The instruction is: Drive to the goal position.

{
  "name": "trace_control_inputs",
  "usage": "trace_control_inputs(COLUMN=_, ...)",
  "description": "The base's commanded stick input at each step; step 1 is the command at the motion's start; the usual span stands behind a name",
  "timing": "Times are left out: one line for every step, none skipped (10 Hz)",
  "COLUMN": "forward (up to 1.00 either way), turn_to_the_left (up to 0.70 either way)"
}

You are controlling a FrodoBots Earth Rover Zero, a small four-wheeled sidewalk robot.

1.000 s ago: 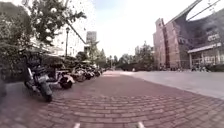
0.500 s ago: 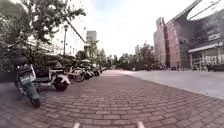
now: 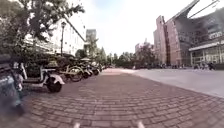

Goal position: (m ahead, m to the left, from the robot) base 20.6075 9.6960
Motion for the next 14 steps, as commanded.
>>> trace_control_inputs(forward=0.70, turn_to_the_left=0.00)
trace_control_inputs(forward=0.70, turn_to_the_left=0.00)
trace_control_inputs(forward=0.70, turn_to_the_left=0.00)
trace_control_inputs(forward=0.70, turn_to_the_left=0.00)
trace_control_inputs(forward=0.70, turn_to_the_left=0.00)
trace_control_inputs(forward=0.70, turn_to_the_left=0.00)
trace_control_inputs(forward=0.70, turn_to_the_left=0.00)
trace_control_inputs(forward=0.70, turn_to_the_left=0.00)
trace_control_inputs(forward=0.70, turn_to_the_left=0.00)
trace_control_inputs(forward=0.70, turn_to_the_left=0.00)
trace_control_inputs(forward=0.70, turn_to_the_left=0.00)
trace_control_inputs(forward=0.70, turn_to_the_left=0.00)
trace_control_inputs(forward=0.70, turn_to_the_left=0.00)
trace_control_inputs(forward=0.70, turn_to_the_left=0.00)
